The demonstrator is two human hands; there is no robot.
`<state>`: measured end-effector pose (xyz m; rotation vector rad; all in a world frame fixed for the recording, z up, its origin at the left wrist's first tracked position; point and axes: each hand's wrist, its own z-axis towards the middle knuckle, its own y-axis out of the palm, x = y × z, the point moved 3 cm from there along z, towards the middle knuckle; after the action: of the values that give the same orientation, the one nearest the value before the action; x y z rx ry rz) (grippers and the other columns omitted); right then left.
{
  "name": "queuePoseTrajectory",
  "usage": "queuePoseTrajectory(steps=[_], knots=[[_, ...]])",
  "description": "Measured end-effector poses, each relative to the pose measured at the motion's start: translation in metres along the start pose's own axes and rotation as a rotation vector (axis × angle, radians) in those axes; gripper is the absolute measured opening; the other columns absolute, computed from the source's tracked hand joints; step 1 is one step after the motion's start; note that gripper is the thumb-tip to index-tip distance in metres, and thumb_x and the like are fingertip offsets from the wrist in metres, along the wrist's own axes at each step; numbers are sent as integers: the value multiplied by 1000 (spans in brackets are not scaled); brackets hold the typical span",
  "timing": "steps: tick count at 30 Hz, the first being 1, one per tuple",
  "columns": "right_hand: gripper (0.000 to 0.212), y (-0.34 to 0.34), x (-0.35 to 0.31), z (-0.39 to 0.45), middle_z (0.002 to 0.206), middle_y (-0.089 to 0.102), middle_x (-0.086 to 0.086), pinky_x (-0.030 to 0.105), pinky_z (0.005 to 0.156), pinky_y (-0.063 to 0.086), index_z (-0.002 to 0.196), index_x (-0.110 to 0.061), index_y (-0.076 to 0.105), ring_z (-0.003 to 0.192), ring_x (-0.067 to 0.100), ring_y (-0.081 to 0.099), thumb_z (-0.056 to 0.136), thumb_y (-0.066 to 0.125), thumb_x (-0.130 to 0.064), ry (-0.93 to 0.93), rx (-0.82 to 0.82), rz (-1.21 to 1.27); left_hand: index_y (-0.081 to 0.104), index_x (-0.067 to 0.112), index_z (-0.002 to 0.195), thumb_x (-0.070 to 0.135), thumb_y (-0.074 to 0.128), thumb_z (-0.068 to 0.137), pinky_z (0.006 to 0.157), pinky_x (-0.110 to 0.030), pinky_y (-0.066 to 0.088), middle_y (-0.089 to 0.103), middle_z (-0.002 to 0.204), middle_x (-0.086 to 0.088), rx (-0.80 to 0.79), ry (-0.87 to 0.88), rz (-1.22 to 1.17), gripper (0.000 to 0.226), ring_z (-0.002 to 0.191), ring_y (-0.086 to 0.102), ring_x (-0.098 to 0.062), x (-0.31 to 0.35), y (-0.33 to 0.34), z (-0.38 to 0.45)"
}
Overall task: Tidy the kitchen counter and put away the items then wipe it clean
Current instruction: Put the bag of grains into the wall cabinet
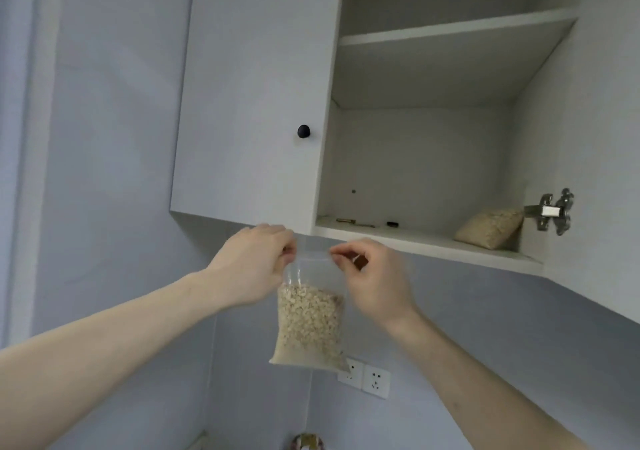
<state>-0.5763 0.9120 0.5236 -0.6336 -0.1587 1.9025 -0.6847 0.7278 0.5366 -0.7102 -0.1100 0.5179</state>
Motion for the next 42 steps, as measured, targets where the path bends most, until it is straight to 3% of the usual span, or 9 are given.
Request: queuePoseTrajectory(steps=[7, 11, 15, 19, 24, 30, 32, 35, 42], knots=[[15, -34, -17, 54, 89, 73, -16, 12, 75, 50, 95, -25, 80, 83, -1, 66, 92, 70, -15, -46, 249, 3, 60, 23, 98, 25, 52, 97, 80, -33, 39, 63, 105, 5, 77, 52, 93, 8, 99, 57, -22, 13, -40, 75], [15, -51, -21, 77, 90, 74, -13, 18, 77, 54, 96, -24, 79, 82, 0, 66, 92, 68, -15, -67, 322, -25, 63, 27, 98, 30, 55, 98, 89, -41, 48, 61, 107, 8, 81, 29, 37, 9, 103, 58, -22, 17, -54, 100], [16, -67, -22, 90, 91, 73, -15, 20, 77, 55, 98, -26, 78, 85, -1, 66, 94, 66, -17, -75, 360, -66, 60, 33, 93, 41, 54, 98, 85, -40, 50, 55, 102, 14, 116, -3, -48, 11, 99, 58, -17, 18, -58, 112], [16, -79, -18, 105, 94, 74, -13, 27, 81, 58, 100, -24, 79, 87, 1, 67, 94, 66, -17, -67, 375, -124, 63, 27, 111, 43, 52, 99, 91, -38, 49, 54, 121, 3, 160, -63, -108, 22, 108, 59, -22, 12, -60, 128], [15, -98, -19, 130, 95, 75, -12, 28, 84, 59, 99, -26, 79, 89, 2, 68, 94, 66, -20, -42, 416, -189, 31, 15, 154, 41, 63, 92, 113, -49, 40, 23, 161, -8, 19, -145, 27, 74, 141, 37, -38, 0, -44, 150], [16, -112, -22, 157, 96, 75, -13, 26, 79, 58, 99, -27, 78, 89, 2, 68, 95, 65, -20, -39, 435, -266, -14, 13, 160, 49, 73, 83, 125, -49, 21, -24, 166, -4, -56, -134, 111, 121, 155, -5, -38, -9, -7, 163], [17, -114, -22, 165, 95, 75, -12, 25, 79, 57, 99, -26, 78, 88, 3, 68, 94, 65, -18, -30, 439, -288, -14, 15, 160, 40, 72, 85, 123, -51, 26, -35, 162, -4, -57, -129, 169, 117, 153, -17, -38, -11, 6, 161], [18, -114, -20, 174, 95, 76, -10, 23, 78, 56, 99, -24, 78, 87, 4, 67, 93, 65, -14, -19, 438, -311, 2, 21, 161, 26, 70, 86, 118, -55, 34, -45, 156, -4, -61, -137, 197, 101, 151, -24, -40, -13, 18, 161], [23, -118, -13, 198, 94, 76, -5, 23, 83, 58, 97, -21, 79, 87, 7, 69, 90, 63, -6, 10, 436, -351, -1, 21, 162, 34, 68, 92, 118, -47, 33, -45, 156, -11, -101, -113, 265, 100, 151, -24, -42, -7, 8, 159]])
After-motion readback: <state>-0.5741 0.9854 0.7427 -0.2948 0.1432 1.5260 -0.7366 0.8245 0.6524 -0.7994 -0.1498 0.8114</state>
